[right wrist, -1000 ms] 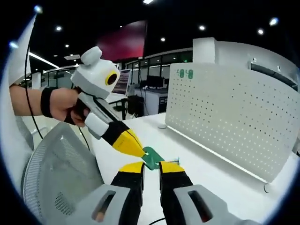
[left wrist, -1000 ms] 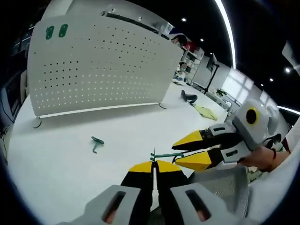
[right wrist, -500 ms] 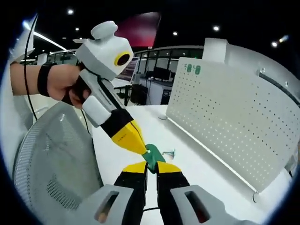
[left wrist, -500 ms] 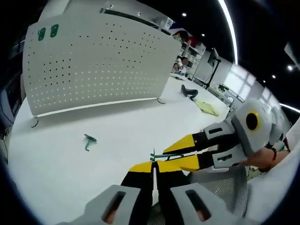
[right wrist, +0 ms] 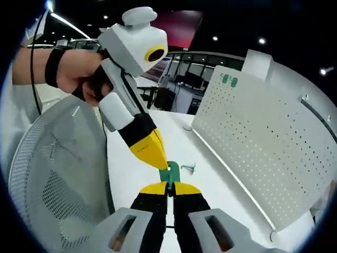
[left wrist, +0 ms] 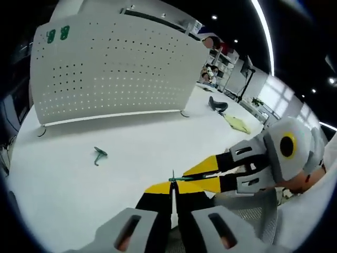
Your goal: Insert the hook assembly into the mounting plate slot until the hook locks in place.
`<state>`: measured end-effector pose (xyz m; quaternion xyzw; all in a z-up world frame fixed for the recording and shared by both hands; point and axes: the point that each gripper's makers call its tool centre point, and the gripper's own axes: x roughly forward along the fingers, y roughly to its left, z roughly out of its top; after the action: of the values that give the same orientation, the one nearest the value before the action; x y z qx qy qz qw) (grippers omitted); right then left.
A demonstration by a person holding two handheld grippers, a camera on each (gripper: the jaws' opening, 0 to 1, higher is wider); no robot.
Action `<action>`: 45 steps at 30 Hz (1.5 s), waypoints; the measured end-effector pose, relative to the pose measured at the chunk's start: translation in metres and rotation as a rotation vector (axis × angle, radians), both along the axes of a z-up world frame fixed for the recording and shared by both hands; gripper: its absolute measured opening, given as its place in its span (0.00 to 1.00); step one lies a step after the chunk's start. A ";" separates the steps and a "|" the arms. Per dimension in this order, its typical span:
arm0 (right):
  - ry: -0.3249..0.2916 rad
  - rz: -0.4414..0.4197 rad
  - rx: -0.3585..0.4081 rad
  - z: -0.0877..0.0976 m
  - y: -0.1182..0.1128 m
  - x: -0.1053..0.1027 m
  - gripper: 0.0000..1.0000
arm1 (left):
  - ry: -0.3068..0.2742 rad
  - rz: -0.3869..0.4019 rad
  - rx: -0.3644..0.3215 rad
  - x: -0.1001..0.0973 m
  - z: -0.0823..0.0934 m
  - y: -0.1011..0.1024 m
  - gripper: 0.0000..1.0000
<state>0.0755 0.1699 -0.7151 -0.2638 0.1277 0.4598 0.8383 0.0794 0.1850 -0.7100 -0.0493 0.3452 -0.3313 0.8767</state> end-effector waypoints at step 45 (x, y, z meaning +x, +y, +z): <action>0.084 -0.340 0.239 0.049 0.078 0.071 0.01 | -0.383 -0.031 -0.140 0.009 0.055 0.119 0.39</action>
<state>0.1461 0.2478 -0.6657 -0.1179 0.1498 0.3341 0.9231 0.0882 0.3045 -0.6551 -0.0409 0.1489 -0.3710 0.9157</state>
